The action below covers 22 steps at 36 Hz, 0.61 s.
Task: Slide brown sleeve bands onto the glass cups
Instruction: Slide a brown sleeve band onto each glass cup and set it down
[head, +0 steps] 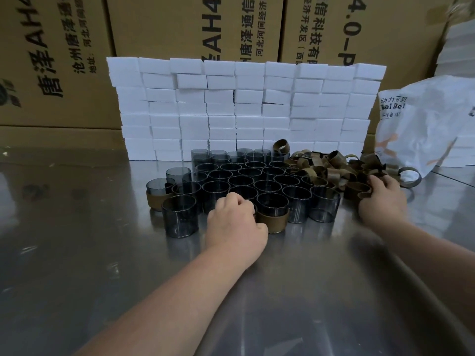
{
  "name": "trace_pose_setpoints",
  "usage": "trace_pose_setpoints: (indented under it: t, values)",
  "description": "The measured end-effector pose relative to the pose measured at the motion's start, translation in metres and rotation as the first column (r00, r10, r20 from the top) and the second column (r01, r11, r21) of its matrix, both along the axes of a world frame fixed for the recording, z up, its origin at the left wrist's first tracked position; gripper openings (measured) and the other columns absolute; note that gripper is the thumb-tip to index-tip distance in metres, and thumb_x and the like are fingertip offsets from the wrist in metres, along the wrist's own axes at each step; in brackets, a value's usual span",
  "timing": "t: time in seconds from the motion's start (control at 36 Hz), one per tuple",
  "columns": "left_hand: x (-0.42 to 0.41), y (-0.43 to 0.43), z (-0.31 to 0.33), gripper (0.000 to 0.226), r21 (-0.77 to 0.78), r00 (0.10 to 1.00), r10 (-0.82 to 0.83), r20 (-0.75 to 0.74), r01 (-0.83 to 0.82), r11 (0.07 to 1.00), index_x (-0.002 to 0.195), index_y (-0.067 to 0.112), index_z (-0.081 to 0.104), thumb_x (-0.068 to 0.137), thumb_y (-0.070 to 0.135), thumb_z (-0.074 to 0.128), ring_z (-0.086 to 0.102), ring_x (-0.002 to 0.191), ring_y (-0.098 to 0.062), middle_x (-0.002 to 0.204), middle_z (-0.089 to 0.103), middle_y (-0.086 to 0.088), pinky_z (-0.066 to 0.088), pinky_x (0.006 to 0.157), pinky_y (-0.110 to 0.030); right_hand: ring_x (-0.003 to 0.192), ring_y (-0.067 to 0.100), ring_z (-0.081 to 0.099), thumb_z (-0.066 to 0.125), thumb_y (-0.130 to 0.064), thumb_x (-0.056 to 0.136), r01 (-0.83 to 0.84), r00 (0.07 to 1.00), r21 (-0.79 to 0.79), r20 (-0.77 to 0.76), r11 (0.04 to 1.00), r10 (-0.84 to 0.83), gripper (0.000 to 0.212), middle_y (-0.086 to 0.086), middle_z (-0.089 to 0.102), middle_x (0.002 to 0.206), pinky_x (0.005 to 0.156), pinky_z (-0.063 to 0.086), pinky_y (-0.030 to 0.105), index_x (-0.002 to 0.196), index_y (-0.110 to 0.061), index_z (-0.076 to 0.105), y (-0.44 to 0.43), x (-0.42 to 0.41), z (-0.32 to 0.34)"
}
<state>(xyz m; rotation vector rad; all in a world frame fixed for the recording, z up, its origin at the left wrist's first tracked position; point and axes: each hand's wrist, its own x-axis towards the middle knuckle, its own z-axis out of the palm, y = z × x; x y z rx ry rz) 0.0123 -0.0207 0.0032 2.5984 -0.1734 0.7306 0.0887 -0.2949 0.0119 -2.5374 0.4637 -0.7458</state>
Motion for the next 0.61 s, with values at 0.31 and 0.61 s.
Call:
trace_pose_setpoints:
  t: [0.31,0.61]
  values:
    - [0.0,0.001,0.0,0.006,-0.075,0.999,0.005,0.046,-0.001,0.997,0.078,0.021,0.044,0.08,0.024,0.049,0.027,0.094,-0.01,0.096,0.033,0.01,0.027,0.081,-0.025,0.11,0.038,0.051,0.049,-0.022,0.089,0.011,0.959,-0.329,-0.263,0.944,-0.102,0.032,0.021,0.054,0.119,0.091,0.044,0.042,0.115,-0.004,0.053,-0.008,0.001,-0.008]
    - [0.001,0.003,0.008,0.015,-0.702,0.976,0.18,0.123,-0.043,0.711,0.086,0.013,0.042,0.095,0.022,0.035,0.039,0.066,-0.001,0.103,0.038,0.0,0.023,0.057,-0.023,0.092,0.016,0.043,0.035,-0.032,0.098,-0.308,0.781,0.448,0.623,0.839,-0.046,0.031,0.002,0.047,0.099,0.075,0.028,0.023,0.113,-0.007,0.044,0.071,-0.029,0.046]
